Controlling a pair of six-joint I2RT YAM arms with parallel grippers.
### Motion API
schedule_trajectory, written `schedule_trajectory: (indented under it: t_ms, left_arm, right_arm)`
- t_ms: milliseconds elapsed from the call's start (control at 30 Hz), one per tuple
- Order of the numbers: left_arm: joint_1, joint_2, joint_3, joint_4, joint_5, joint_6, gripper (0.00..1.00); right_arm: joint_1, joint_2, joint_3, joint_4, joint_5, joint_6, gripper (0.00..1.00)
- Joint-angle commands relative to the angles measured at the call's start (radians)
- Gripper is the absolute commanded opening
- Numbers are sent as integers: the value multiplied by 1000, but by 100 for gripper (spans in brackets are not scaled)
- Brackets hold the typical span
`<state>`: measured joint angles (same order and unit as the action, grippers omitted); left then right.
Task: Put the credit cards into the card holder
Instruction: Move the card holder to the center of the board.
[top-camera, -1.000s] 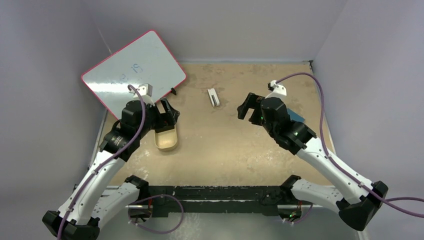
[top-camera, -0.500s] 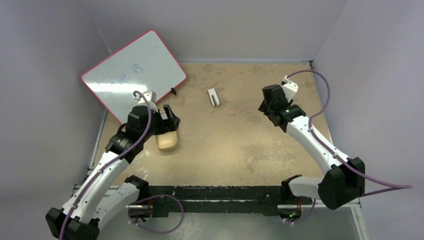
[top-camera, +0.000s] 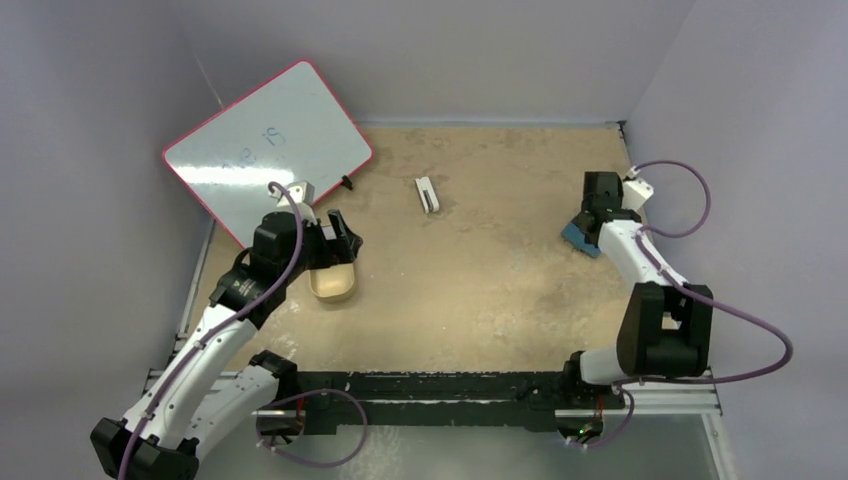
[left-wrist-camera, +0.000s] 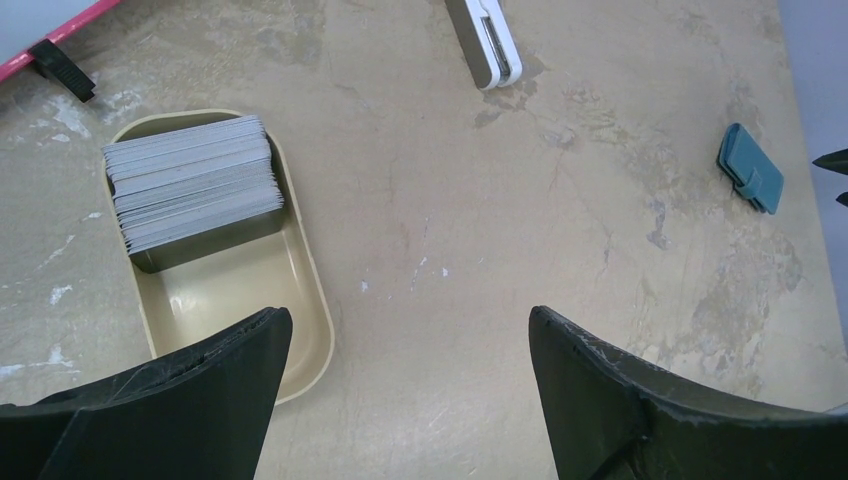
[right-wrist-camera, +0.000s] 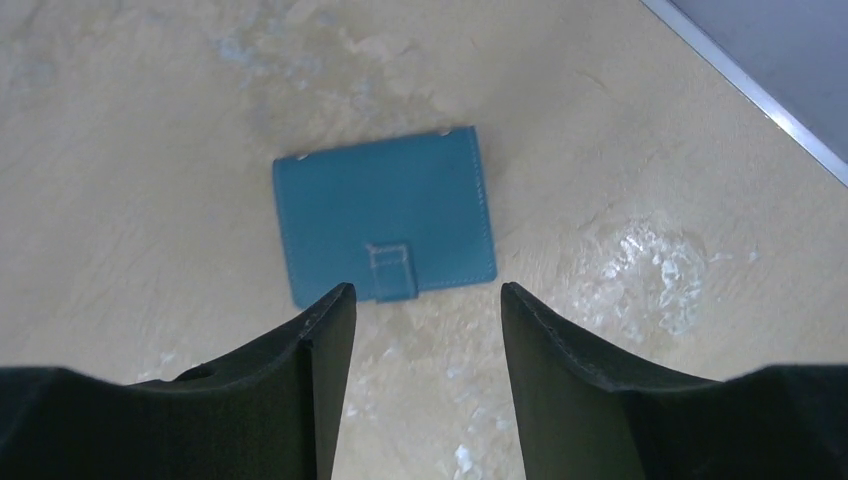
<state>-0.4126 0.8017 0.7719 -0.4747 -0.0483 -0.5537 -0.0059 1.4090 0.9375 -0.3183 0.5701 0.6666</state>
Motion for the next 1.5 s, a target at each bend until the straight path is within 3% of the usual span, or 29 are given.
schedule_trajectory:
  t_ms: [0,233,433,733,1100,1467]
  left_arm:
    - [6,-19,1,44,16,31,88]
    - [7,-28,3,39,24,34,88]
    - [7,-53,3,35,-1,34,87]
    - [7,-55,3,25,-33,31,87]
    - [7,-53,4,21,-49,30,86]
    - [8,-26,6,12,-49,13,84]
  right_arm:
    - [-152,53,22,108,-122,-68,59]
    - [-272,212,100,180,-299,-144,62]
    - [-273,324,122,178,-370,-192,63]
    - [-234,312,39,205,-602,-240,66]
    - [89,303,-5,214,-645,-203,65]
    - [341,359,22,331,-877,-276,62]
